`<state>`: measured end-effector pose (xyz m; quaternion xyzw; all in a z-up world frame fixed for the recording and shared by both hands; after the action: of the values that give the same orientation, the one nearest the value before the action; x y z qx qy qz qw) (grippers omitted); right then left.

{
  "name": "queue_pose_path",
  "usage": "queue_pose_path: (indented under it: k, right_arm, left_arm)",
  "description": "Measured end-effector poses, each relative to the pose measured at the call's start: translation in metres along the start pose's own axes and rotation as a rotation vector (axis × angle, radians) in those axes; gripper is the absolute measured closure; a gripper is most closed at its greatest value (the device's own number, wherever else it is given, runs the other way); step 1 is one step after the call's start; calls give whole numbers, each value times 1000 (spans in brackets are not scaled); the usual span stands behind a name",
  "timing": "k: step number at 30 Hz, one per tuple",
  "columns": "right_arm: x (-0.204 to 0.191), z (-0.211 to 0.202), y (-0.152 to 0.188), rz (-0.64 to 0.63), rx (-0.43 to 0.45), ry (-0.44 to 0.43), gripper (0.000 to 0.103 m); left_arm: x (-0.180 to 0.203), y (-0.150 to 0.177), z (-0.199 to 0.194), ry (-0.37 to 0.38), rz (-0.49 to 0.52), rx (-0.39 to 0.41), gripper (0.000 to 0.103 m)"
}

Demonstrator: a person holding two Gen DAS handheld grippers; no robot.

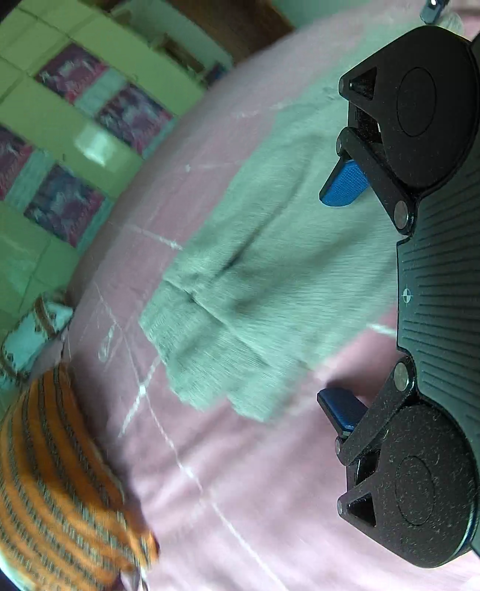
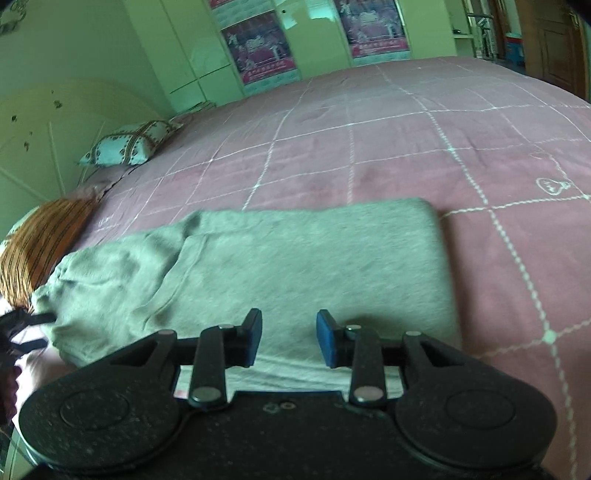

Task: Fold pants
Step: 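Grasp the leg cuffs with the left tool and lift them up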

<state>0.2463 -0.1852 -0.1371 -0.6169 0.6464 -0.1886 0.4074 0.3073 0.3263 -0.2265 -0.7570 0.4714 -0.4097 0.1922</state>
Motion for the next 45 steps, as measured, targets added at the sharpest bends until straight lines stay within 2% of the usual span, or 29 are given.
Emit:
queue_pose_path:
  k: [3,4,5,6,7,9,12,16,18,19,22,24,27,28,31,33,36,39,43,45]
  right_arm:
    - [-11,3,0,-10,-2,10,76]
    - [-14,5,-1,-14,-5,15,76]
    - [-18,8,-1,-18,-9,17,76]
    - [-23,11,-1,-25,-15,19,76]
    - [-29,15,-2,-40,-20,15,76]
    - [-44,20,-3,-71,-21,-6,75]
    - [-76,31,-3,-145,-29,-73,74]
    - [-122,47,11,-267,-62,-142,77]
    - [-133,62,29,-316,-116,-122,74]
    - [-138,71,41,-379,-133,-80,72]
    - [-154,72,55,-531,-93,-10,69]
    - [-156,69,50,-527,-107,-6,67]
    - [-153,59,42,-457,-97,-55,58]
    - [-154,60,46,-472,-106,-54,56]
    - [-167,68,62,-625,-101,2,54]
    - [-166,64,52,-558,-108,-9,57]
    - [-139,39,28,-333,-4,-69,46]
    - [-95,18,13,-118,42,-72,45]
    - [-27,-12,-2,107,120,1,45]
    - [3,-21,-6,185,130,31,45]
  left_arm:
    - [-10,-11,18,59,-28,26,0]
    - [-14,-13,21,67,-58,41,16]
    - [-19,-15,22,25,-83,52,44]
    - [-24,-17,26,28,-115,35,63]
    - [-26,-18,26,52,-141,41,65]
    - [-18,-18,20,43,-63,56,67]
    - [-18,-22,9,78,-61,68,68]
    - [-27,-23,7,81,-21,11,68]
    - [-30,-20,8,83,-26,0,66]
    - [-31,-20,10,81,-34,-1,66]
    - [-32,-15,5,81,-45,8,66]
    - [-31,-13,5,79,-49,12,66]
    - [-28,-11,4,72,-47,20,65]
    - [-26,-11,5,65,-42,19,65]
    - [-16,-13,-4,46,-15,31,66]
    - [-4,-17,-12,30,30,46,69]
    - [25,-25,-28,37,99,102,71]
    - [65,-32,-44,78,156,153,72]
    - [131,-32,-56,145,257,170,72]
    - [166,-26,-55,192,286,162,72]
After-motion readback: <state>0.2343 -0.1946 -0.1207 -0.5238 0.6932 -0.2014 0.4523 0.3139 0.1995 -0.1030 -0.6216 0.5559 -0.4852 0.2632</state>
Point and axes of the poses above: each gripper's, at about its wrist camera, not at the fingertips, and z roughly the way its jaws point, x to its right, y to its underside, the point moved 3 cm from there along z, roughly the way its jaws point, and after that the axes turned 4 degrees about x, right-handed, at the moved point
